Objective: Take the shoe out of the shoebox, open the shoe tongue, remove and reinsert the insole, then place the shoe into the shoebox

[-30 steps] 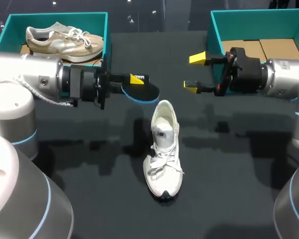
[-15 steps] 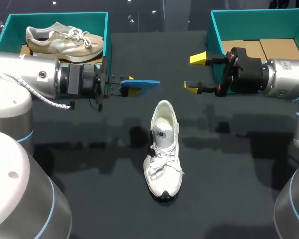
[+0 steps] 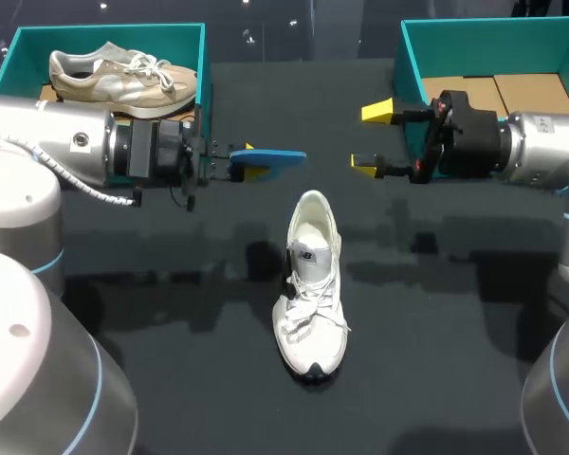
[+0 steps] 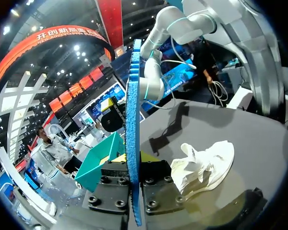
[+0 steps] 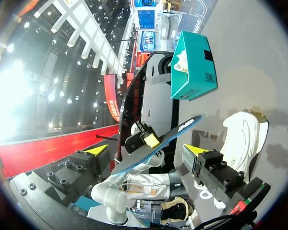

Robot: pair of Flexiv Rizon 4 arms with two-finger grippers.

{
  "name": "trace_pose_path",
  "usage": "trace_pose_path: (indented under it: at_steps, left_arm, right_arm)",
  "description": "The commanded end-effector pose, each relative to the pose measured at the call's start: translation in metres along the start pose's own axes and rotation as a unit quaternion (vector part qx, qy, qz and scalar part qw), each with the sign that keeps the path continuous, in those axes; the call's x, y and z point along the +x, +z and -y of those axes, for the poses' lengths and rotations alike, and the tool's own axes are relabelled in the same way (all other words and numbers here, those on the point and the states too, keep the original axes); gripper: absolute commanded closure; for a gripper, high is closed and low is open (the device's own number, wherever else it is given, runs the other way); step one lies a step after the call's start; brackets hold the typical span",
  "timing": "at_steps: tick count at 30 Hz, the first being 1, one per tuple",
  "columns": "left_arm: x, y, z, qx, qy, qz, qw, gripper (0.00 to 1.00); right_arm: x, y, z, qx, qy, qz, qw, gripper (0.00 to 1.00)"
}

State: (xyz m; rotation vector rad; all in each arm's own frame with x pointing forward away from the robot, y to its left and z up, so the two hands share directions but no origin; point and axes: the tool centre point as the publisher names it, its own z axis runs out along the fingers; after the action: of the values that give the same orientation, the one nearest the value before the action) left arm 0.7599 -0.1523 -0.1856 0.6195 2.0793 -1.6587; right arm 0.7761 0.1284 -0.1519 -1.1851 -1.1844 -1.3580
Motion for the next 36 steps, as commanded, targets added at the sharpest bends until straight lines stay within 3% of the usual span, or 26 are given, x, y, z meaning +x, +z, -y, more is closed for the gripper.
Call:
trace_pose_path:
  at_steps: [1,9,16,30,36]
  left_arm:
    - [0.000,0.000,0.001,-0.001,0.000,0.000,1.000,1.00]
    - [-0.009,-0.003,-0.005,-0.012,-0.134,-0.011,0.991,1.00]
    - [-0.023,-0.016,0.002,0.008,-0.263,-0.030,0.964,1.00]
    - [-0.043,-0.027,0.034,0.035,-0.448,-0.092,0.889,1.00]
    - [-0.043,-0.026,0.040,0.044,-0.527,-0.110,0.841,1.00]
  right_arm:
    - [0.000,0.000,0.001,0.000,0.000,0.002,1.000,0.00]
    - [0.000,0.000,0.001,0.000,0.000,0.002,1.000,0.00]
    - [0.000,0.000,0.001,0.000,0.000,0.002,1.000,0.00]
    - [0.000,0.000,0.001,0.000,0.000,0.002,1.000,0.00]
    - [0.000,0.000,0.001,0.000,0.000,0.002,1.000,0.00]
